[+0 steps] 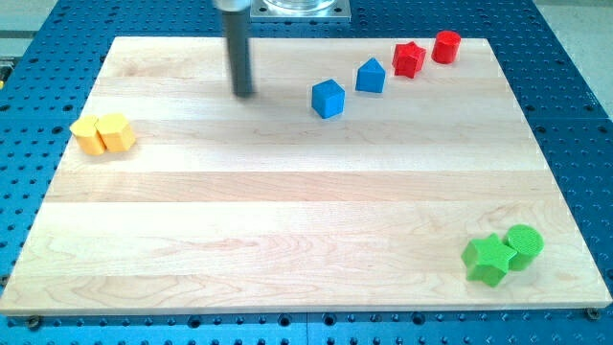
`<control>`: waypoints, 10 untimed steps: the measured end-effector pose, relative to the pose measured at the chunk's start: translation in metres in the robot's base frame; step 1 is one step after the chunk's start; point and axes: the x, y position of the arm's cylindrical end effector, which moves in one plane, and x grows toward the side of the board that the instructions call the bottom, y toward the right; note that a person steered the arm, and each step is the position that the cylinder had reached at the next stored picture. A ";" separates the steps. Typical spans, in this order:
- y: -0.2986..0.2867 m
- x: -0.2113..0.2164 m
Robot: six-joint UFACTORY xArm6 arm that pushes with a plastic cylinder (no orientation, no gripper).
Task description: Place the yellow blocks in the diagonal line of blocks
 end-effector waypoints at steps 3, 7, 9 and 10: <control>-0.172 0.037; 0.005 0.113; 0.025 0.134; 0.054 0.165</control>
